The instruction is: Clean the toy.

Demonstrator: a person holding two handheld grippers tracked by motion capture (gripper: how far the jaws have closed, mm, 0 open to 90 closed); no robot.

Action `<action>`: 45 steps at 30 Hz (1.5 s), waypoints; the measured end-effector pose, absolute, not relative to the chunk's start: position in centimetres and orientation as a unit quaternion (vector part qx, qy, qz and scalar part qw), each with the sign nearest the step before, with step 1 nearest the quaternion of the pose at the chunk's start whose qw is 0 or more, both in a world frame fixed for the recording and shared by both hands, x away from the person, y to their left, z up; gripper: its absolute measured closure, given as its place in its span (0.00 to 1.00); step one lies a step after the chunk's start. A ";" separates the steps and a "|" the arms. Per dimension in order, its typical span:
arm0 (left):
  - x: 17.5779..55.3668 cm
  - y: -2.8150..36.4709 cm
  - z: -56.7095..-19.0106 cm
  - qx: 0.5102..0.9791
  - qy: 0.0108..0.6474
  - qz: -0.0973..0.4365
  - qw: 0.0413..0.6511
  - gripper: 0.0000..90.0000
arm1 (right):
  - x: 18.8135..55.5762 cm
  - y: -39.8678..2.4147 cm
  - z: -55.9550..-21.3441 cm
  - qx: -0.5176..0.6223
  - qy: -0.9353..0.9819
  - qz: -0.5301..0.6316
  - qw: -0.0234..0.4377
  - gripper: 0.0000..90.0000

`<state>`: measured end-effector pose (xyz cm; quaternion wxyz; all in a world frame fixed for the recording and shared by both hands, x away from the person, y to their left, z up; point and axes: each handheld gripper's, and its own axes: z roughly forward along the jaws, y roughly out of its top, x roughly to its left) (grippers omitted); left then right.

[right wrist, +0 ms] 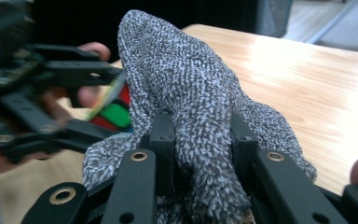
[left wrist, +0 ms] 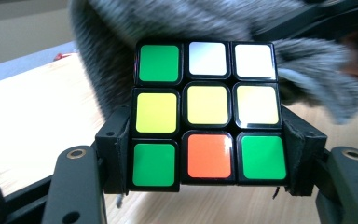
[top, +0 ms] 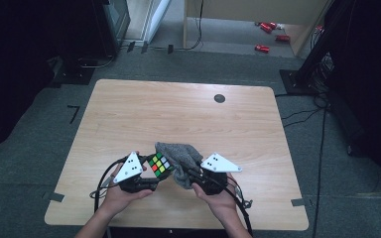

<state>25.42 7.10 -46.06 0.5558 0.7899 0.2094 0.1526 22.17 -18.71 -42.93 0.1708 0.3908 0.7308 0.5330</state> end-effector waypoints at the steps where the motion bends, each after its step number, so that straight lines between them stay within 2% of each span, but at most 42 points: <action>1: 25.4 7.0 -46.1 0.792 0.208 0.151 0.553 0.38 | 22.0 -18.6 -42.7 0.386 0.730 0.538 0.169 0.78; 8: 24.6 5.7 -46.3 0.807 0.176 0.155 0.542 0.38 | 22.0 -18.6 -42.6 0.383 0.727 0.544 0.170 0.78; 11: 25.0 6.5 -46.0 0.795 0.193 0.153 0.554 0.38 | 22.3 -19.1 -43.1 0.393 0.726 0.538 0.169 0.78; 16: 26.2 8.9 -45.3 0.753 0.233 0.112 0.606 0.38 | 22.7 -19.6 -43.6 0.405 0.719 0.541 0.162 0.78; 22: 26.9 10.6 -44.9 0.721 0.266 0.091 0.633 0.38 | 22.7 -19.3 -43.7 0.389 0.723 0.549 0.157 0.78; 36: 26.8 10.0 -44.8 0.705 0.261 0.039 0.658 0.38 | 22.5 -18.0 -44.6 0.373 0.732 0.554 0.136 0.78; 45: 26.8 10.0 -44.7 0.700 0.259 0.031 0.664 0.38 | 22.0 -16.6 -45.3 0.358 0.751 0.539 0.135 0.78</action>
